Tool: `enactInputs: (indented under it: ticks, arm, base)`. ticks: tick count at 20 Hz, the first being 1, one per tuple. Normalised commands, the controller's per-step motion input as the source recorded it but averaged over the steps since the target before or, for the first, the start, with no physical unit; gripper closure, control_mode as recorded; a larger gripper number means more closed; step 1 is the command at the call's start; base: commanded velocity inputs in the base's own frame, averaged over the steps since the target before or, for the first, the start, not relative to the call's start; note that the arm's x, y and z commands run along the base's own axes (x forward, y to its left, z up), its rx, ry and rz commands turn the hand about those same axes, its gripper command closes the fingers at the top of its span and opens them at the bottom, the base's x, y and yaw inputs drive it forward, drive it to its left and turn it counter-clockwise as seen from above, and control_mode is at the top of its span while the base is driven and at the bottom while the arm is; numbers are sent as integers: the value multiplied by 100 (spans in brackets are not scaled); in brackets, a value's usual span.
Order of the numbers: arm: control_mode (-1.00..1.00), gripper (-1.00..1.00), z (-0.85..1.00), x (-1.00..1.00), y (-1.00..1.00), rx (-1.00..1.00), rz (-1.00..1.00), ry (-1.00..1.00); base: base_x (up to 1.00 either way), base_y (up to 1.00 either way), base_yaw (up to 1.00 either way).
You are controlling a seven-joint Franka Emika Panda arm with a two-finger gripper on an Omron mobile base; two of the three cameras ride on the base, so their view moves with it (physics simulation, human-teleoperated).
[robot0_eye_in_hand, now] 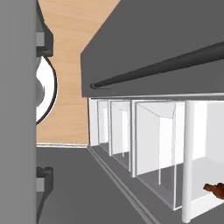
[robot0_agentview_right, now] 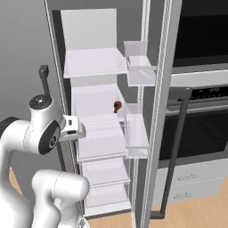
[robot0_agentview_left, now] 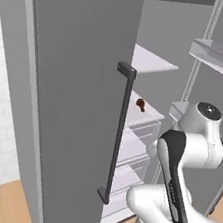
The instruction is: Place one sweet potato and one chicken drumstick in each tupperware on the nearby counter, to pack two identical lunches.
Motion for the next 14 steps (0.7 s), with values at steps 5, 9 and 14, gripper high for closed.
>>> enactInputs:
  ticks: [5, 9, 14]
  arm:
    - [100, -100, 0, 0, 0, 0, 0, 0]
    - [100, -100, 0, 0, 0, 0, 0, 0]
    - [100, -100, 0, 0, 0, 0, 0, 0]
  base:
    - [31, -33, -6]
    - [27, -45, -7]
    - [39, -6, -1]
